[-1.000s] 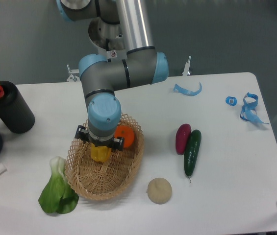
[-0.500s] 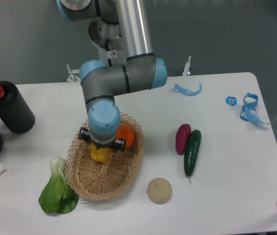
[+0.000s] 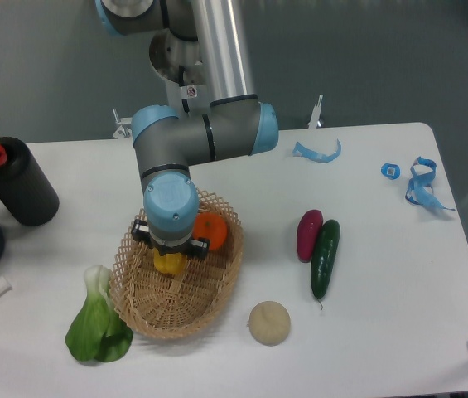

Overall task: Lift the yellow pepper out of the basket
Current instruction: 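Close the gripper around the yellow pepper inside the basket, then lift the yellow pepper out of the basket and carry it beside the cucumber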

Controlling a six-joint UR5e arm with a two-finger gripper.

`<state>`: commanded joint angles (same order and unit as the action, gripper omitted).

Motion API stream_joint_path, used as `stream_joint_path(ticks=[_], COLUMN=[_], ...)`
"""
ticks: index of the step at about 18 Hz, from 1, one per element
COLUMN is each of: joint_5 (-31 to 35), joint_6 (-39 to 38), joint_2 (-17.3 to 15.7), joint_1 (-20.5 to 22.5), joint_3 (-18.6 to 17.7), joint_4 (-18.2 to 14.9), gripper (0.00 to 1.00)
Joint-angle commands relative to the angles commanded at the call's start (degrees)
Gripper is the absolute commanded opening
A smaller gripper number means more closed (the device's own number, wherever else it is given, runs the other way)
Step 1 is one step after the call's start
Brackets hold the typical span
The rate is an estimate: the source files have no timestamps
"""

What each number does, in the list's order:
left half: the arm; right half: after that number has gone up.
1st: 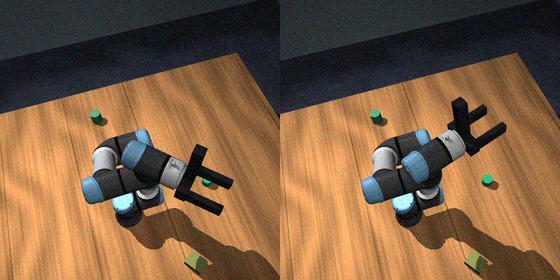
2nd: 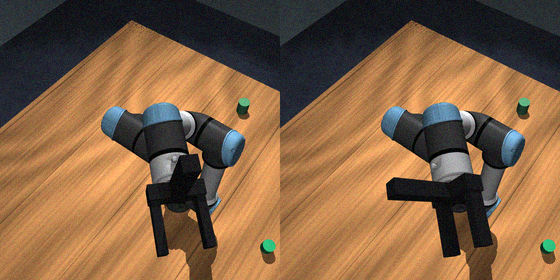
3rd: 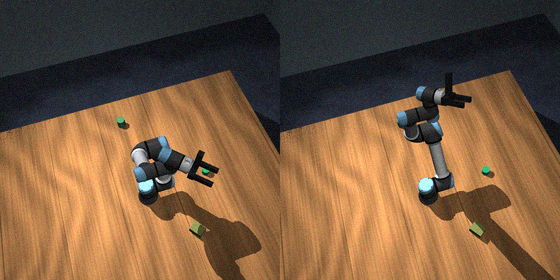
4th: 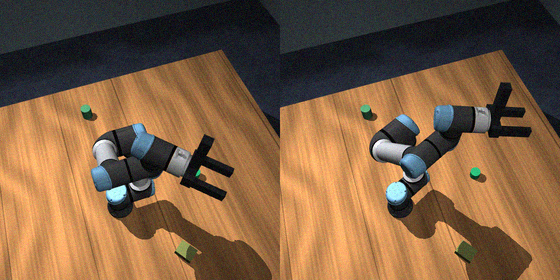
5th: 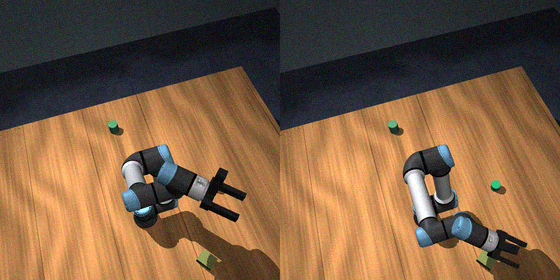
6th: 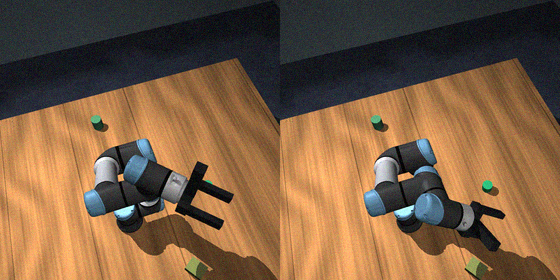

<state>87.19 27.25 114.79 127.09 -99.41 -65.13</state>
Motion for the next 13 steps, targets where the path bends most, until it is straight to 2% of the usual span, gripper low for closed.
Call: stream_joint_path(ticks=[1, 6, 13], joint_5=[0.0, -0.35, -0.79], joint_6=[0.0, 0.26, 0.26], joint_2=[-0.18, -0.7, -1.23], joint_1=[0.0, 0.09, 1.14], joint_3=[0.26, 1.32, 7.2], joint_4=[0.0, -0.26, -0.79], gripper=[0.32, 0.32, 0.32])
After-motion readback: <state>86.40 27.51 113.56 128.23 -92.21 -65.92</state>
